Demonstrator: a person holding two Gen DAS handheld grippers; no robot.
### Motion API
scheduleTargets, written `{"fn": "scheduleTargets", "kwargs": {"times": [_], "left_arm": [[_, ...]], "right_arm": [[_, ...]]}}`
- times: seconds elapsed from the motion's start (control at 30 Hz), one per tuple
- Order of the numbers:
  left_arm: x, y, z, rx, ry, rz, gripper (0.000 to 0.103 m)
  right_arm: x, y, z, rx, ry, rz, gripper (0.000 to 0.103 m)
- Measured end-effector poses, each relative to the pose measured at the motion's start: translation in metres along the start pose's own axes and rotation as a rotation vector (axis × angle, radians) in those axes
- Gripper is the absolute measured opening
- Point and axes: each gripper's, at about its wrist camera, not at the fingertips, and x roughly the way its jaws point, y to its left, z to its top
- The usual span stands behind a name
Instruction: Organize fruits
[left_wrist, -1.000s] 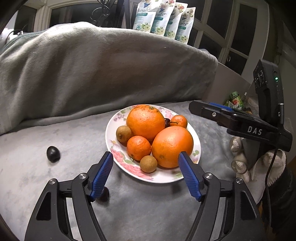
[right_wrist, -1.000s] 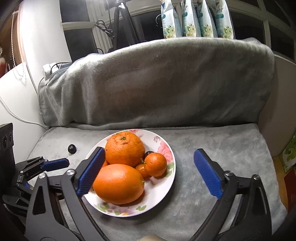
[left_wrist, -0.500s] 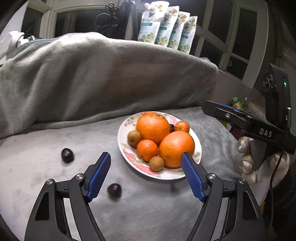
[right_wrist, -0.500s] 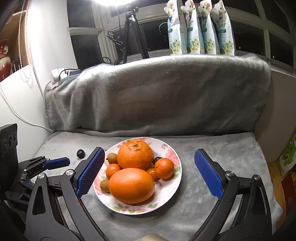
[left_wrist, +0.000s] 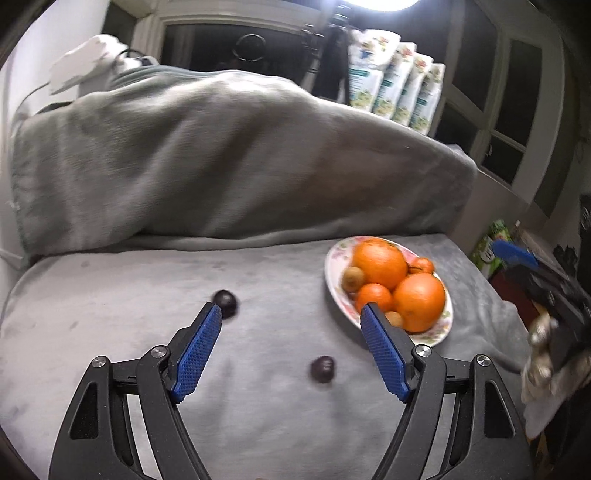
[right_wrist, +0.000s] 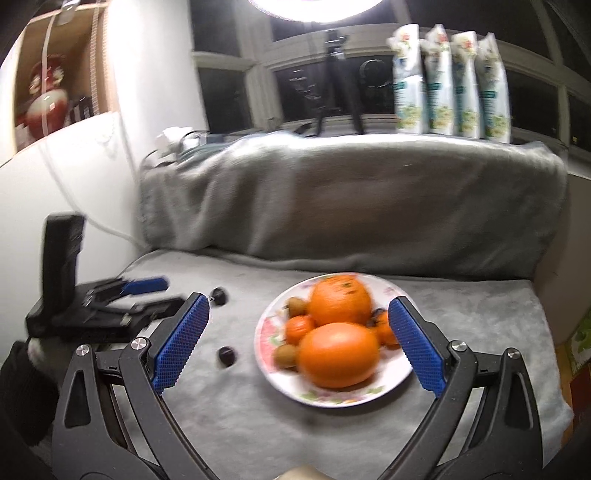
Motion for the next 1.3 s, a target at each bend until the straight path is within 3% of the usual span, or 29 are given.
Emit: {"fn": "scheduleTargets", "kwargs": {"times": [0.5,0.87,1.3], "left_arm": [[0.021,0.038,0.003,-0.065,0.030,0.020,0.077],[0.046,0.047,0.000,-0.071,0.091,-0.013,0.058],[0.070,0.054,-0.001,-0.073,0.139,-0.017,0.047]], "right_arm": [[0.045,0.061,-0.041,-0.106,0.148,0.124,0.099],[0.093,0.066,-0.054,-0.065,0.287,0.126,0.062],[0.124,0.076,-0.055,-0.108,0.364,0.114,0.046]]}}
